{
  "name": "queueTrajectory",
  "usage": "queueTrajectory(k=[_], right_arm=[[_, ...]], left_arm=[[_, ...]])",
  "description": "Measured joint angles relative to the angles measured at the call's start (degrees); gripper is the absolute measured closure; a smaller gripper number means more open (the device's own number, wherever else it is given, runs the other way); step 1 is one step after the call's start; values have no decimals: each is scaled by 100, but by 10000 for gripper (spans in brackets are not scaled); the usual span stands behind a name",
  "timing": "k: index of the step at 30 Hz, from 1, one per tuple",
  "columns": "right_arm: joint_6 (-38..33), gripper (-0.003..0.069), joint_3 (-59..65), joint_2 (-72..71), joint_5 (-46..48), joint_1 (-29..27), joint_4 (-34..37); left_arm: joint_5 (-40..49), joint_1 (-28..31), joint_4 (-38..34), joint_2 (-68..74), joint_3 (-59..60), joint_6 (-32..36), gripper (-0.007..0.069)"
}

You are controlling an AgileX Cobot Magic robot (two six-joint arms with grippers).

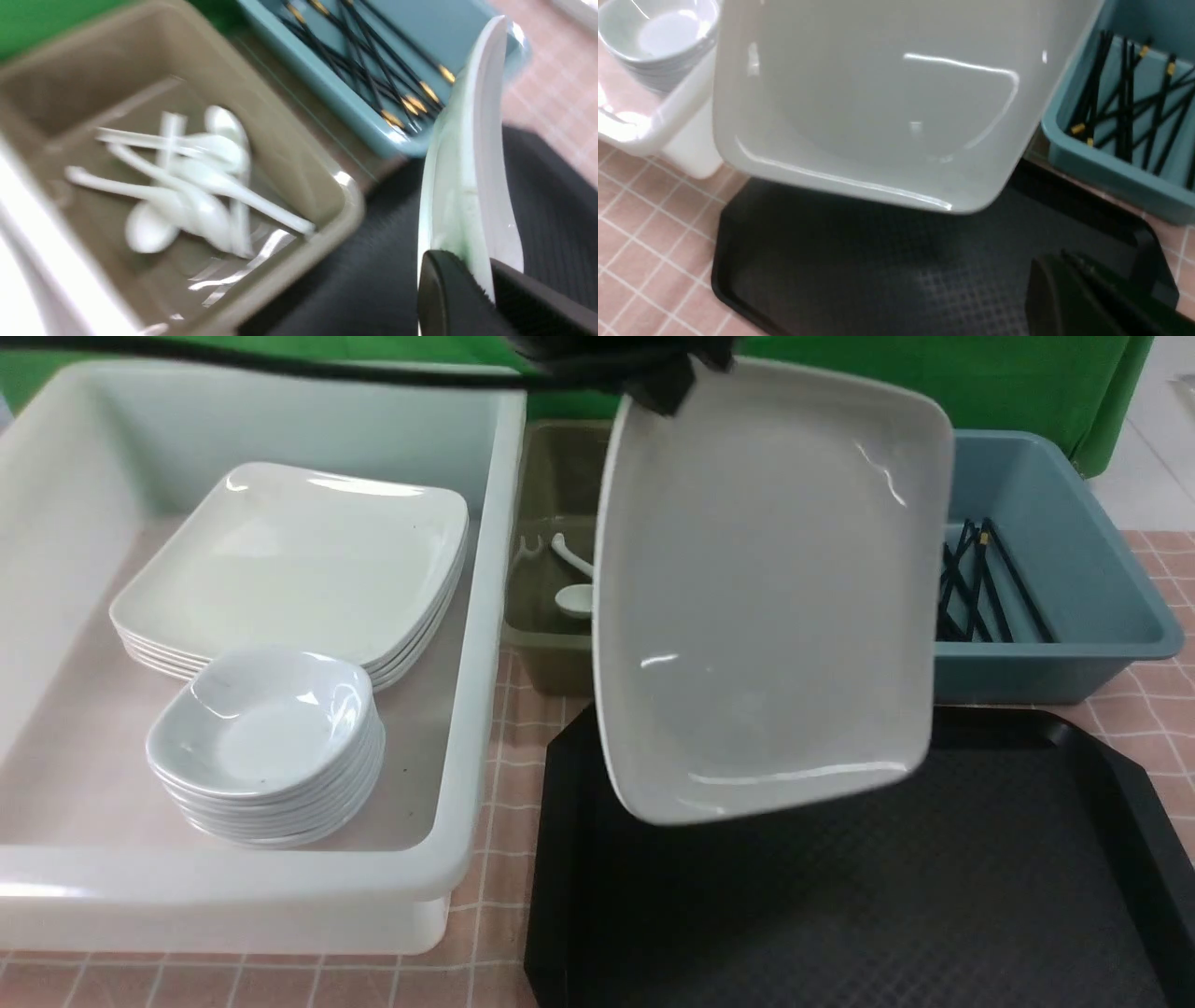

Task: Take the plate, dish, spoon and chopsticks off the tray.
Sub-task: Use the left arm to put the plate into the large storage box on the left

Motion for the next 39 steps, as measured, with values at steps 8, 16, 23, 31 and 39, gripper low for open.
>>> queueTrajectory(k=[8,16,23,31,39], right_arm=[[-581,629,-1263,1322,73,772,315],[-678,629,-2370,2397,-199,1555,357],[-678,629,-2621,2829,-492,1905,369],[-678,629,-2621,2943,-556,2050,388],[-678,629,-2631,2943,-387,2050,394]], left_arm=[[44,2602,-1067,-707,-7,221,614],[1,5218,-2679,-829,520,798,609],[-1068,6029,-3707,-798,2085,1381,606],[-2324,5544,-5140,-180,3460,2462,604],[-3275,4858,-5523,369,3486,2681,603]])
